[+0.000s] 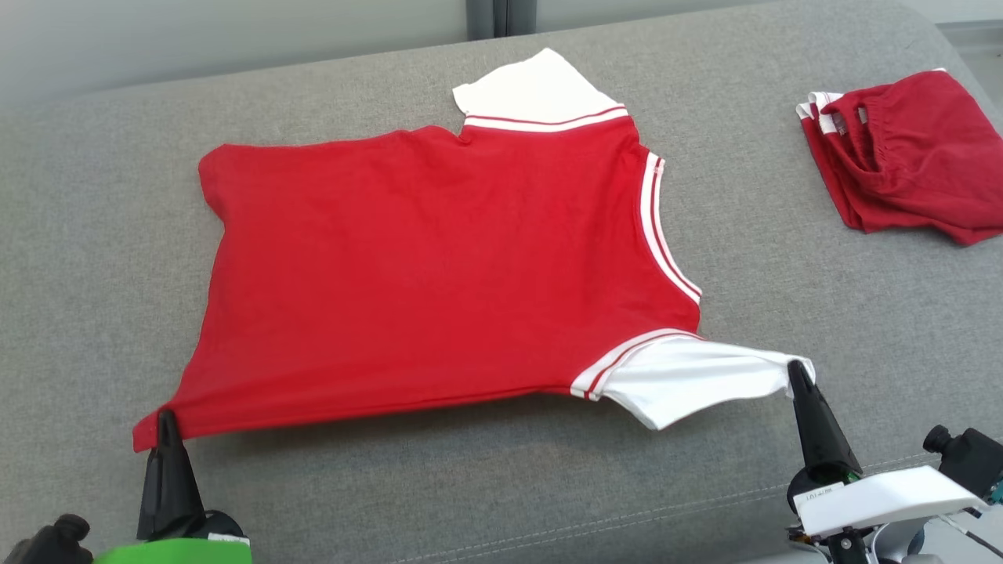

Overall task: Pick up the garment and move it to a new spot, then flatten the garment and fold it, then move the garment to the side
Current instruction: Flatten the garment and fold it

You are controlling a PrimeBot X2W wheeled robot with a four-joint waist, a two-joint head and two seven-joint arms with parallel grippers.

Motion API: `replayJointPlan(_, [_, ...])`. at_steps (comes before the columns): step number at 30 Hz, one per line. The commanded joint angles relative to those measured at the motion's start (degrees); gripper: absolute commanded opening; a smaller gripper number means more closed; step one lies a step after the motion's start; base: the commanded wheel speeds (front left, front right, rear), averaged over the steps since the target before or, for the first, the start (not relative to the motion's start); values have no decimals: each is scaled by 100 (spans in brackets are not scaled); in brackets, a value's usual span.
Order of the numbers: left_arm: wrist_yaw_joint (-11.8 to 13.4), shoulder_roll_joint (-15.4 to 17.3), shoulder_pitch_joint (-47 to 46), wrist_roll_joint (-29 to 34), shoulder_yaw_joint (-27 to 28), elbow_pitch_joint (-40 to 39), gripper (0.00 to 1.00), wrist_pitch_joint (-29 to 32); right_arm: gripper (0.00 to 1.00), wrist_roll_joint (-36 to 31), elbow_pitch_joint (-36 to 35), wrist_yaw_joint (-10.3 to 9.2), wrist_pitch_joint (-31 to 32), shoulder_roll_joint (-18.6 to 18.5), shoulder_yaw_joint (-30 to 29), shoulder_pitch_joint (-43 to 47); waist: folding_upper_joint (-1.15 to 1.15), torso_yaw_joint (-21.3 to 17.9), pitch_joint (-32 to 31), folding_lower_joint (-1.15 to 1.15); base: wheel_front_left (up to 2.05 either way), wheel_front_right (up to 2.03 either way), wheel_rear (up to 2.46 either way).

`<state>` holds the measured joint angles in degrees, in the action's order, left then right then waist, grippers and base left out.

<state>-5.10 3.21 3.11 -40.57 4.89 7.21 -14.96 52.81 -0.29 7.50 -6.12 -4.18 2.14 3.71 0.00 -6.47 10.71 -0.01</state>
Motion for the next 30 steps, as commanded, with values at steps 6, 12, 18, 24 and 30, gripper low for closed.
replayJointPlan(6, [-18, -13, 569, 229, -170, -332, 0, -28, 0, -77, -244, -1, 221, 79, -6, 420, 0, 48, -286, 1, 0, 0, 0])
replayJointPlan(12, [120, -20, 863, 178, -329, -597, 0, -24, 0, -142, -460, -1, 390, 110, -91, 676, 0, 35, -301, 1, 0, 0, 0])
replayJointPlan(18, [272, -21, 1138, 149, -355, -816, 0, -24, 0, -136, -651, -1, 521, 119, -110, 815, 0, -13, -297, 1, 0, 0, 0])
replayJointPlan(24, [227, -22, 1017, 238, -477, -665, 0, -24, 0, -72, -446, -1, 497, 121, -64, 633, 0, 10, -346, 1, 0, 0, 0])
replayJointPlan(30, [171, -22, 776, 292, -583, -373, 0, -23, 0, -137, -127, 0, 477, 122, 42, 369, 0, 63, -404, 1, 0, 0, 0])
